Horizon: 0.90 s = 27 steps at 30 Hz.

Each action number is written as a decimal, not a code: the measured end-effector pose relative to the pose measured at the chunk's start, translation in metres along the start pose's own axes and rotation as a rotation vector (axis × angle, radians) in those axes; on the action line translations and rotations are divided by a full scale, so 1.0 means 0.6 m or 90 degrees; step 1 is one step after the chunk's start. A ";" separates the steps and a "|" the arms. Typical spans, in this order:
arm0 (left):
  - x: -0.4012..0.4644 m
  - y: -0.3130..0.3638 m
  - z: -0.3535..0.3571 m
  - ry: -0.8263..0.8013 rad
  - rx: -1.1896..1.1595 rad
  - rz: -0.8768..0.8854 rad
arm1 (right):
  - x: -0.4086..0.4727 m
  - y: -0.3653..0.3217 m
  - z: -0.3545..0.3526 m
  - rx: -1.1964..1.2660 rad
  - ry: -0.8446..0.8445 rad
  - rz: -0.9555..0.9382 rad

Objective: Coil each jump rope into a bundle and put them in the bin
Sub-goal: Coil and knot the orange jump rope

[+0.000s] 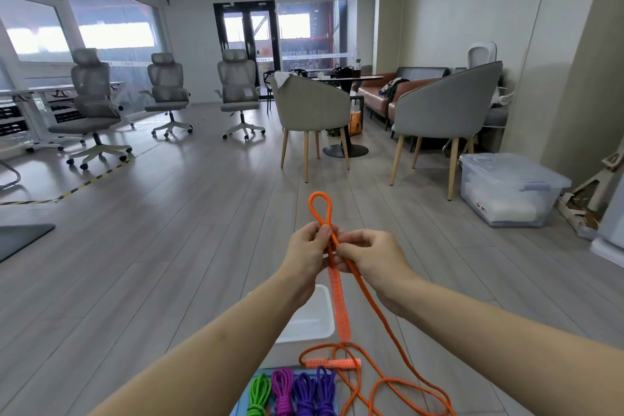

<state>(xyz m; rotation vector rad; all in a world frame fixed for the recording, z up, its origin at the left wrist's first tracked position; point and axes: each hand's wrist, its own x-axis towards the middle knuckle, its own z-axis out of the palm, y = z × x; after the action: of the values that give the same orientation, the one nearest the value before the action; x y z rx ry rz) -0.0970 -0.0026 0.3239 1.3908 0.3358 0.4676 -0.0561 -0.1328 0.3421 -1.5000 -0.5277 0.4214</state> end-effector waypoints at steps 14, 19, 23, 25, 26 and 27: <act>0.040 0.030 -0.078 0.007 -0.095 -0.013 | 0.019 0.005 -0.095 -0.540 -0.293 -0.100; 0.024 0.011 -0.059 -0.050 0.078 -0.036 | 0.033 0.009 -0.109 -0.570 -0.176 -0.196; 0.004 0.006 -0.040 -0.105 0.147 -0.054 | 0.033 0.009 -0.090 -0.604 -0.141 -0.320; -0.005 0.006 -0.032 -0.146 0.150 -0.062 | 0.033 0.011 -0.085 -0.596 -0.137 -0.354; -0.009 0.005 -0.028 -0.163 0.154 -0.060 | 0.033 0.011 -0.083 -0.591 -0.132 -0.368; -0.013 0.003 -0.025 -0.176 0.158 -0.059 | 0.034 0.013 -0.082 -0.585 -0.125 -0.383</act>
<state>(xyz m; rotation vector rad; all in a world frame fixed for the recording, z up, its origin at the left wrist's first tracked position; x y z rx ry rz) -0.1112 0.0064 0.3232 1.6509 0.2356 0.1565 -0.0108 -0.1609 0.3360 -2.0494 -1.4088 -0.1986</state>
